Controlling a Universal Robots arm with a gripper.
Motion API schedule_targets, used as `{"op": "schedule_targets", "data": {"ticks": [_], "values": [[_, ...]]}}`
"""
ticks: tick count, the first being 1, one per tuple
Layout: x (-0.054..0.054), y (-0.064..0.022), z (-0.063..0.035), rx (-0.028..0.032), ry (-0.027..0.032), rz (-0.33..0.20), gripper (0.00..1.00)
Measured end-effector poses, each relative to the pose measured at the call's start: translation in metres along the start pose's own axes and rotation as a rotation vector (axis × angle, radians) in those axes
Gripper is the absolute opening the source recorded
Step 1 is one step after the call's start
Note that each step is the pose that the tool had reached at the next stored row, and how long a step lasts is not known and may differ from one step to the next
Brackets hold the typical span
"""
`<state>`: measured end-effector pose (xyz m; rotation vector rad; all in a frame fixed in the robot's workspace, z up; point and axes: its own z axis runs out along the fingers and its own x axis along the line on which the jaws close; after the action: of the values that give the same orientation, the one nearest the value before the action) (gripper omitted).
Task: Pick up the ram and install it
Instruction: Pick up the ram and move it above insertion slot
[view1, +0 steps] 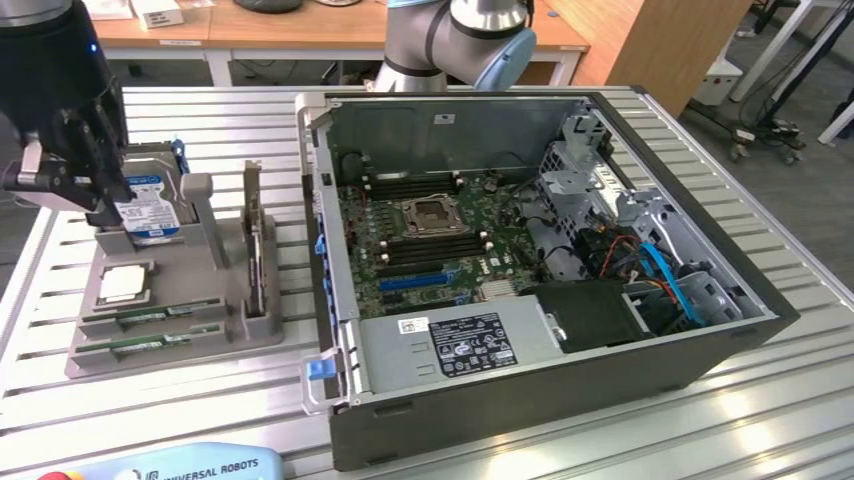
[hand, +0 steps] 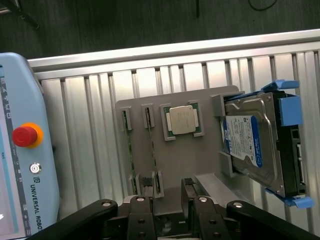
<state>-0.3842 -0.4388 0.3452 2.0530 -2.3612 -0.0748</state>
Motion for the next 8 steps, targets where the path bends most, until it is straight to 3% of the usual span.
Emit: {"op": "schedule_targets", "data": {"ticks": [8], "values": [[0.0002, -0.0004, 0.0079, -0.0001, 0.0000, 0.000, 0.35]]}}
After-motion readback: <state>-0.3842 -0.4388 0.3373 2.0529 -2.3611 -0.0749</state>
